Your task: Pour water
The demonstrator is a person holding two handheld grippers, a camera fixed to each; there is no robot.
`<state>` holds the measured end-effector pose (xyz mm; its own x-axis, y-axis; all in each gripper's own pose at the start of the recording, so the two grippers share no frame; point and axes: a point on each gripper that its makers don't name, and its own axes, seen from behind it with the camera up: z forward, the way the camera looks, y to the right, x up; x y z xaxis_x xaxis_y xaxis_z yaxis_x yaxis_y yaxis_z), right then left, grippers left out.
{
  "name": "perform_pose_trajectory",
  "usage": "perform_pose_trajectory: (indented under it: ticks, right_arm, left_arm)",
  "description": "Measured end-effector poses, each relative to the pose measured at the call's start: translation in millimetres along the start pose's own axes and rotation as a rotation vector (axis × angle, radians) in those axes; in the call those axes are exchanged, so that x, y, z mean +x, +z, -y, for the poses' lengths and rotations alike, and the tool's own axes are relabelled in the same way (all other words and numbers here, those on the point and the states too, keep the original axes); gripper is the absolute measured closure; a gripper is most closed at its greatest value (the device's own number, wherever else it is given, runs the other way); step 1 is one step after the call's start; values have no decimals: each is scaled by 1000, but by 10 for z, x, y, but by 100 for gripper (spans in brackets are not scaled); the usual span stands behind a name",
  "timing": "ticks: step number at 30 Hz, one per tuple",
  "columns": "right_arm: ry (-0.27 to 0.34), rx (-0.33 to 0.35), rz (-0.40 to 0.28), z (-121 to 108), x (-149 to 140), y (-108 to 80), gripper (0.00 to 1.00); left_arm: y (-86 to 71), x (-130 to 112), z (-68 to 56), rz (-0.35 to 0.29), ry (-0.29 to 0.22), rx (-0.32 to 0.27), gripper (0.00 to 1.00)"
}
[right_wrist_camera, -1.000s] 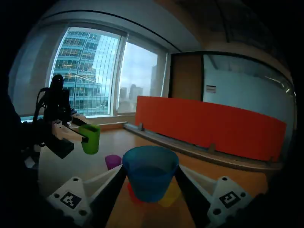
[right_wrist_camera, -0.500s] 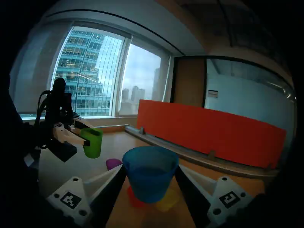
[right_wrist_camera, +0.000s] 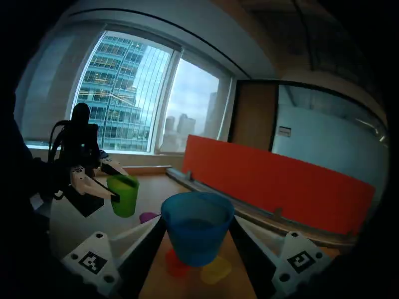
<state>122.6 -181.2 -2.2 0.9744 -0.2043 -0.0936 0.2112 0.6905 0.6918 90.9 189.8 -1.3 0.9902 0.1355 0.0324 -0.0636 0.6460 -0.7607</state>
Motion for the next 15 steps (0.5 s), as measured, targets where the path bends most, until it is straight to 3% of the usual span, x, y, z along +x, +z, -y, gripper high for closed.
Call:
perform_pose_trajectory:
  ticks: [15]
  right_arm:
    - [-134,0,-17,-19,325,61,11]
  left_arm:
    - [80,-60,-120,-2,-6,-28,12]
